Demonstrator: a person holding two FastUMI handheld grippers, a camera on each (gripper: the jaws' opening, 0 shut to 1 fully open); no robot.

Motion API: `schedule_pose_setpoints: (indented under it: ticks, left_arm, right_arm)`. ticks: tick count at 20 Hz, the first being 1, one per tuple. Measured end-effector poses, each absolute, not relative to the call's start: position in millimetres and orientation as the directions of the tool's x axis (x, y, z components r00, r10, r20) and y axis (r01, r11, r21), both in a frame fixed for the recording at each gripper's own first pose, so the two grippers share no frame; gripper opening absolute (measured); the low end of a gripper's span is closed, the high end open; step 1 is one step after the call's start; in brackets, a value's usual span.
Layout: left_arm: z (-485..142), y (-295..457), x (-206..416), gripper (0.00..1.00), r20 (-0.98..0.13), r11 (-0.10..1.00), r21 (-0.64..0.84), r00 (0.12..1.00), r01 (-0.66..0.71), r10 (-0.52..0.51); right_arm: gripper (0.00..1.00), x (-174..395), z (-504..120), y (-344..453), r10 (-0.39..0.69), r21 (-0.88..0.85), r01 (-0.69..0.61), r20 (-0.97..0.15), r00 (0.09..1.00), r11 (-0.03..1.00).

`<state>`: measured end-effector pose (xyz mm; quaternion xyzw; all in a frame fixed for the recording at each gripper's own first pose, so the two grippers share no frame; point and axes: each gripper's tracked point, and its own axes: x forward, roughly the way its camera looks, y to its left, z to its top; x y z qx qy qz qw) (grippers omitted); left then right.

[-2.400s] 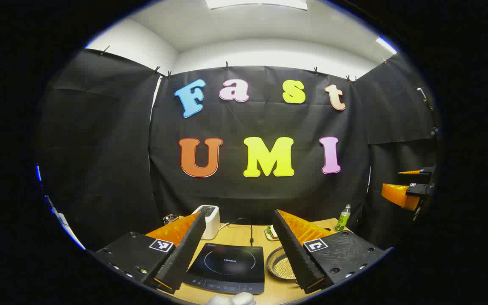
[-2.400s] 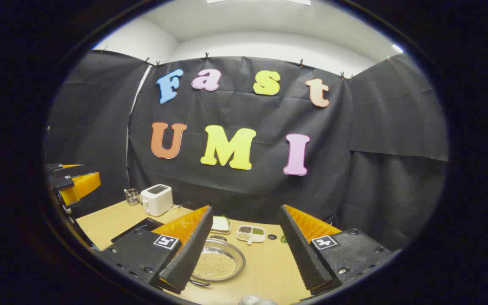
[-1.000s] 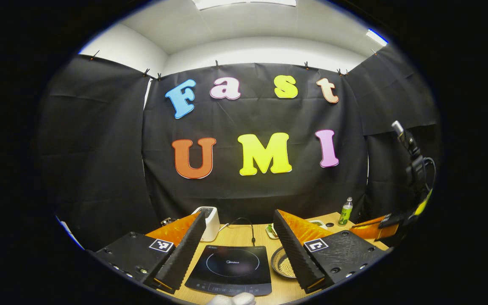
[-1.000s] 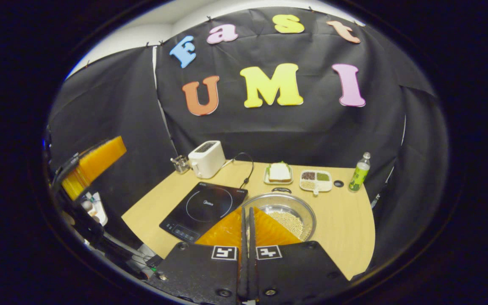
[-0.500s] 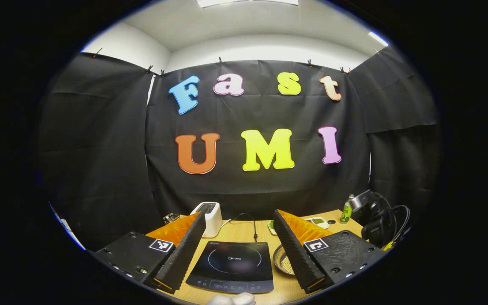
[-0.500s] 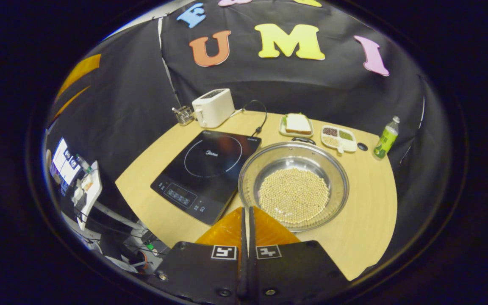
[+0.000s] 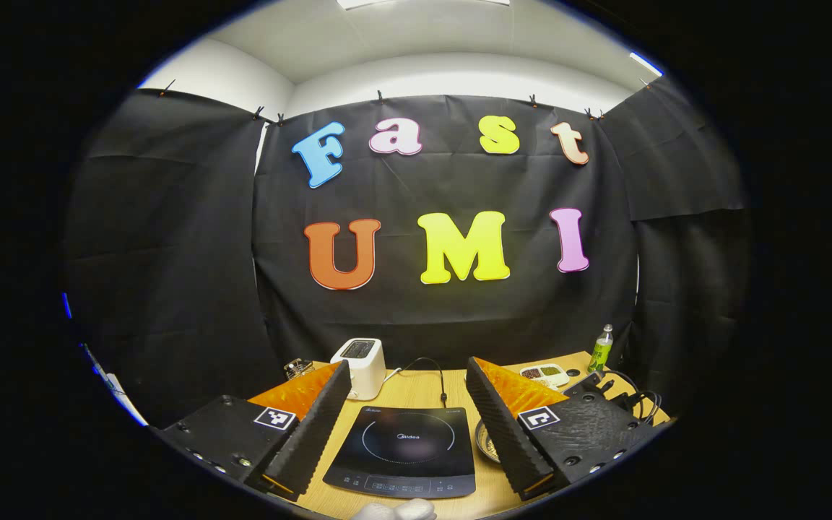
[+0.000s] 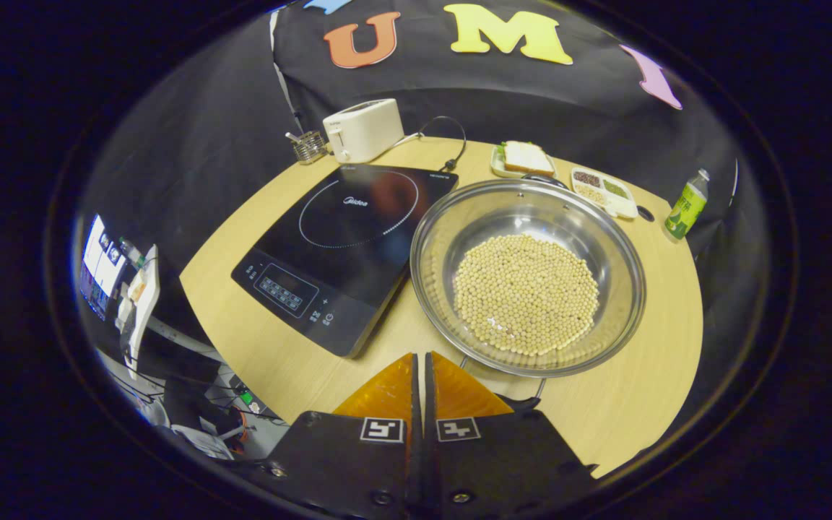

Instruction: First push the handle of the pot to place it horizontally, then grasp the pot with both hands and set it on the induction cooktop.

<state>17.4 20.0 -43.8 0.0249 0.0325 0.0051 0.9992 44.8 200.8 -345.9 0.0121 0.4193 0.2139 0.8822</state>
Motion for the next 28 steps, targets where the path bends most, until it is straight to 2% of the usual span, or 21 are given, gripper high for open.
schedule_pose_setpoints:
  ticks: [3,4,5,7,8,10,11,13,14,17,18,21,23,24,25,26,28]
  left_arm:
    - [-47,22,19,0.96,-0.077,0.999,0.053,0.997,-0.015,0.019]
    - [-49,23,18,0.96,-0.080,0.998,0.056,0.997,-0.017,0.021]
    - [-50,23,19,0.96,-0.085,0.998,0.060,0.996,-0.017,0.022]
    - [-54,24,19,0.96,-0.093,0.997,0.069,0.995,-0.019,0.026]
    - [-55,23,19,0.96,-0.098,0.997,0.070,0.995,-0.018,0.025]
    - [-55,23,21,0.96,-0.099,0.997,0.068,0.995,-0.018,0.025]
    - [-55,23,21,0.96,-0.099,0.998,0.066,0.995,-0.018,0.025]
    - [-55,19,22,0.97,-0.099,0.998,0.059,0.995,-0.014,0.020]
    - [-55,19,22,0.97,-0.098,0.998,0.058,0.995,-0.012,0.018]
    - [-55,16,23,0.97,-0.099,0.998,0.056,0.995,-0.007,0.013]
    - [-57,13,23,0.97,-0.100,0.999,0.051,0.995,-0.002,0.008]
    - [-61,8,24,0.97,-0.112,0.999,0.048,0.994,0.009,-0.004]
    - [-60,4,23,0.97,-0.114,0.999,0.040,0.993,0.016,-0.012]
    - [-60,3,23,0.97,-0.113,0.999,0.040,0.993,0.018,-0.013]
    - [-59,1,24,0.97,-0.111,0.999,0.040,0.994,0.020,-0.016]
    - [-59,-1,24,0.97,-0.112,0.999,0.042,0.994,0.024,-0.019]
    - [-59,-3,23,0.97,-0.111,0.998,0.047,0.994,0.029,-0.023]
  right_arm:
    - [0.04,49,-360,201,0.379,0.212,-0.347,-0.755,0.535,0.914]
    - [0.00,51,-364,200,0.374,0.210,-0.342,-0.758,0.534,0.916]
    - [0.04,52,-367,199,0.371,0.212,-0.337,-0.763,0.530,0.917]
    - [0.04,54,-371,204,0.387,0.241,-0.327,-0.762,0.520,0.914]
    - [0.00,54,-370,203,0.384,0.242,-0.321,-0.761,0.523,0.916]
    - [0.04,54,-371,201,0.375,0.226,-0.325,-0.763,0.527,0.918]
    - [0.00,53,-371,198,0.370,0.220,-0.326,-0.763,0.530,0.920]
    - [0.03,52,-375,190,0.361,0.223,-0.309,-0.771,0.524,0.924]
    - [0.00,51,-377,186,0.355,0.227,-0.293,-0.772,0.527,0.929]
    - [0.00,50,-382,168,0.328,0.214,-0.267,-0.781,0.531,0.940]
    - [0.04,50,-383,163,0.322,0.212,-0.257,-0.782,0.534,0.943]
    - [0.00,50,-386,146,0.301,0.208,-0.228,-0.786,0.540,0.951]
    - [0.00,51,-388,135,0.286,0.199,-0.214,-0.788,0.544,0.956]
    - [0.04,51,-389,129,0.278,0.195,-0.205,-0.790,0.547,0.959]
    - [0.00,52,-390,123,0.269,0.189,-0.198,-0.792,0.548,0.962]
    - [0.04,52,-391,118,0.260,0.184,-0.190,-0.793,0.551,0.964]
    - [0.00,55,-393,105,0.240,0.173,-0.172,-0.796,0.555,0.970]
